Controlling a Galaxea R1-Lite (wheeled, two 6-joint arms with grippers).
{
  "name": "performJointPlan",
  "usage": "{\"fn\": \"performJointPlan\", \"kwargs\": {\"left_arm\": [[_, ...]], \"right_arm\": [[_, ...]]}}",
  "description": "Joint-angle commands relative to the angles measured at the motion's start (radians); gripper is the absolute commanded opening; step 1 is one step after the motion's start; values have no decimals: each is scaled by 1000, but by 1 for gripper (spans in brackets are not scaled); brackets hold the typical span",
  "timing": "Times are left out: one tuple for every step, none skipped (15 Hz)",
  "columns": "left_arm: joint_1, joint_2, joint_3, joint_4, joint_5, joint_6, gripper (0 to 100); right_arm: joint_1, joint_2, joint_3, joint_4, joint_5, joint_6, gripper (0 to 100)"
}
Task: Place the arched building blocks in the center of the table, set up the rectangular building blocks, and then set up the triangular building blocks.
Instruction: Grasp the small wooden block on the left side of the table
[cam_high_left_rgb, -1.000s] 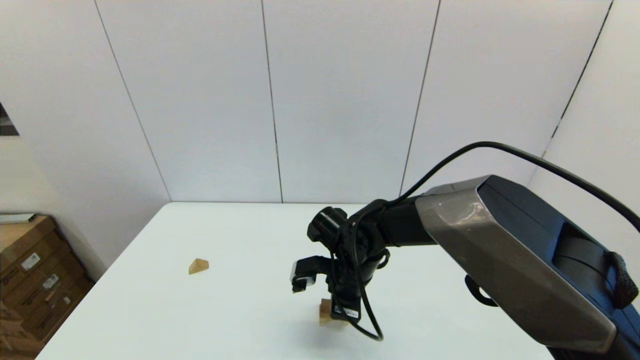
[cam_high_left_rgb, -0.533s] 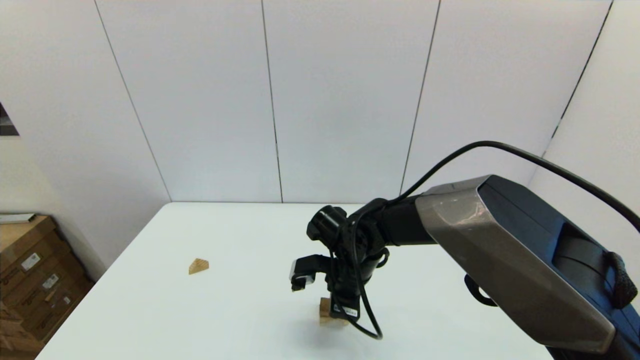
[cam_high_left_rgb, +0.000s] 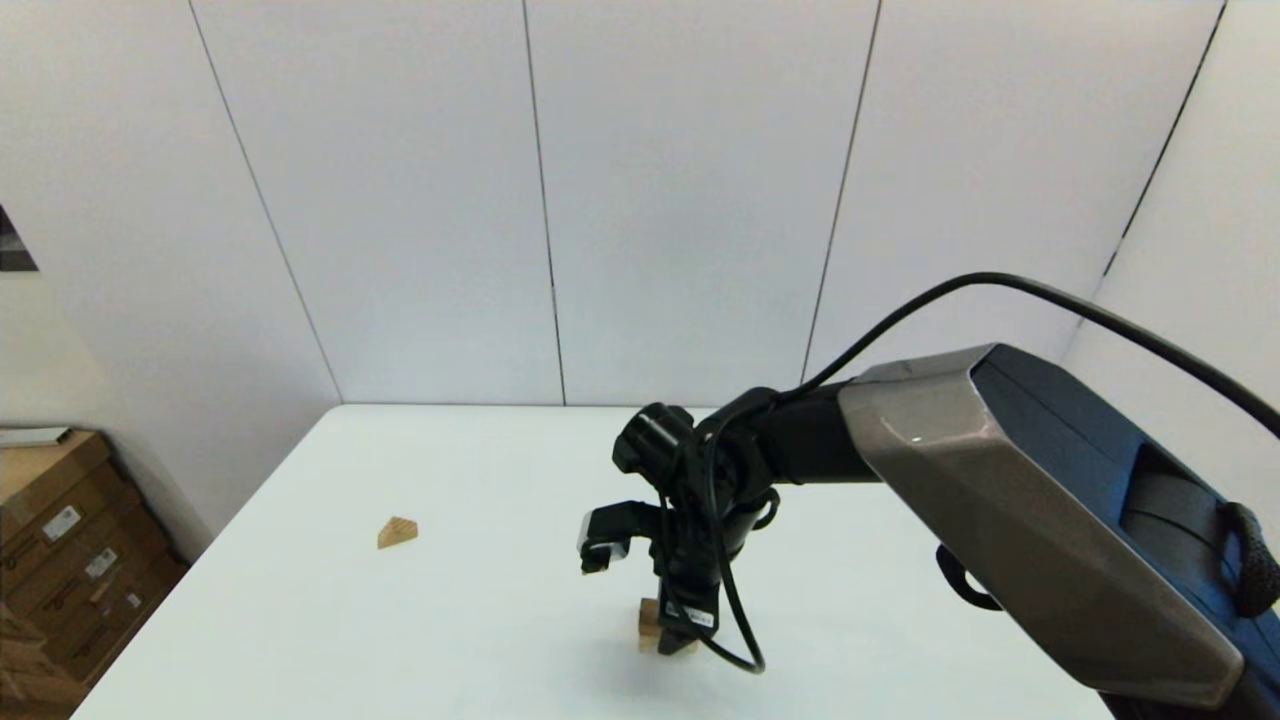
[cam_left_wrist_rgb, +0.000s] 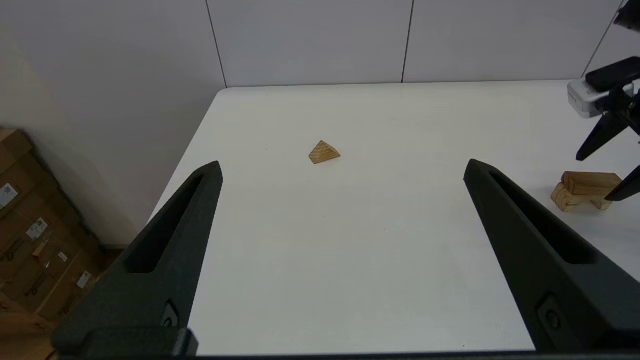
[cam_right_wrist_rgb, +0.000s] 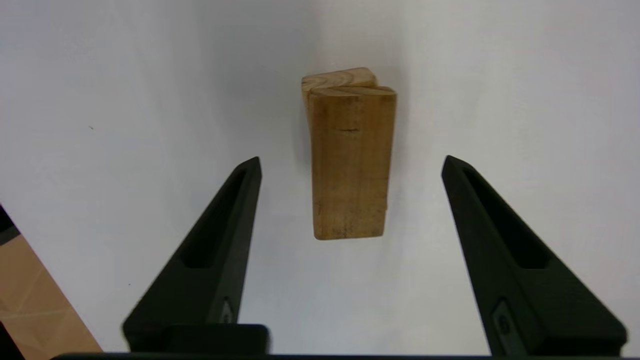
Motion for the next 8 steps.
{"fn": "performJointPlan", "kwargs": {"left_arm": [[0, 1, 0, 0, 0, 0, 100], [0, 1, 0, 0, 0, 0, 100], [0, 1, 0, 0, 0, 0, 100], [0, 1, 0, 0, 0, 0, 100], [0, 1, 0, 0, 0, 0, 100], [0, 1, 0, 0, 0, 0, 100], [0, 1, 0, 0, 0, 0, 100], [0, 1, 0, 0, 0, 0, 100]], "right_arm": [[-5, -126, -24, 61, 6, 91, 100], [-15, -175, -25, 89, 6, 114, 100], [-25, -233, -24, 127, 6, 134, 100], [-38, -293, -22, 181, 5, 150, 100], [-56, -379, -17, 249, 5, 153, 100], [-67, -458, -7, 287, 5, 177, 100], [-67, -544, 16, 308, 3, 233, 100], [-68, -618, 45, 308, 0, 291, 100]]}}
